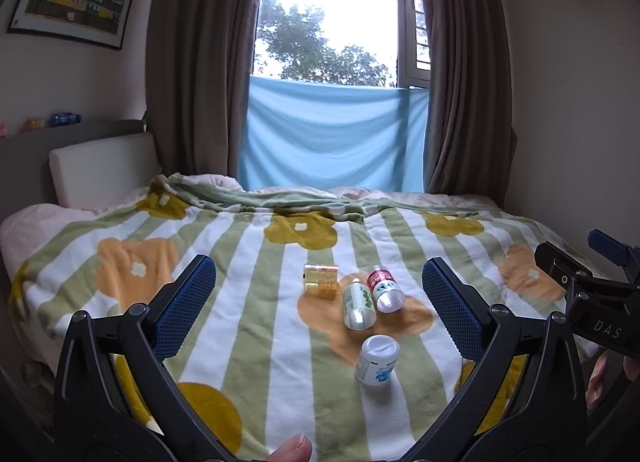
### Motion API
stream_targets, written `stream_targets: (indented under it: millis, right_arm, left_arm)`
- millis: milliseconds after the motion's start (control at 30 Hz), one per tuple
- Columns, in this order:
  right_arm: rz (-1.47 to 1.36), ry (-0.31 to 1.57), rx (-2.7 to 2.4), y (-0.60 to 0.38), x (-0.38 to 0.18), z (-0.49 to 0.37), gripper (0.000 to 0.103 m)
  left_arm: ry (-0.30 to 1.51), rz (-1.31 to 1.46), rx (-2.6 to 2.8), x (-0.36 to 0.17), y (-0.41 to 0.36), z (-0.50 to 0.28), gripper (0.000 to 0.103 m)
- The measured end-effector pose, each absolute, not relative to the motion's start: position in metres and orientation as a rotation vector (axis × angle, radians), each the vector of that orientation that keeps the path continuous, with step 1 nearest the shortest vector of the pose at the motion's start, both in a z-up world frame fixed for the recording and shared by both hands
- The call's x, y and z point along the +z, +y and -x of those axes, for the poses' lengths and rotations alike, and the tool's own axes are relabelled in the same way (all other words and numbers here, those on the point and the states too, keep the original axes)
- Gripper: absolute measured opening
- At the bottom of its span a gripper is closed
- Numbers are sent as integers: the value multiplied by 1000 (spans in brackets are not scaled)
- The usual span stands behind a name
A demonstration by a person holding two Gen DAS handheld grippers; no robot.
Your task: Flip cup upside down
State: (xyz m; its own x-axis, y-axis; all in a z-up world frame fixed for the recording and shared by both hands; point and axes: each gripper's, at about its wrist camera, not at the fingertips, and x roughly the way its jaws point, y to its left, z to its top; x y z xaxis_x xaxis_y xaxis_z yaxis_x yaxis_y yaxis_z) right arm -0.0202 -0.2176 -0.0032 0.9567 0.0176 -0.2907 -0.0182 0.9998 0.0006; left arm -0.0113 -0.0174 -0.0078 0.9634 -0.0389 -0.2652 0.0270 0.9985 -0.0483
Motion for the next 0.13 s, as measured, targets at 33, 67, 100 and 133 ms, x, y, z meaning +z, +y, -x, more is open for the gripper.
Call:
stream_targets:
  millis: [33, 67, 100, 133]
  right_arm:
    - [3, 295, 17, -218, -3, 20, 103]
    - [3, 297, 17, -218, -3, 20, 103]
    - [1, 298, 20, -218, -3, 20, 103]
    - [-1, 298, 20, -218, -3, 20, 103]
  left_arm:
    - [269, 44, -37, -8, -18, 11, 103]
    - [266, 41, -42, -8, -19, 12, 103]
    - [264, 39, -44, -7, -19, 12, 103]
    - [263, 34, -39, -7, -20, 12, 103]
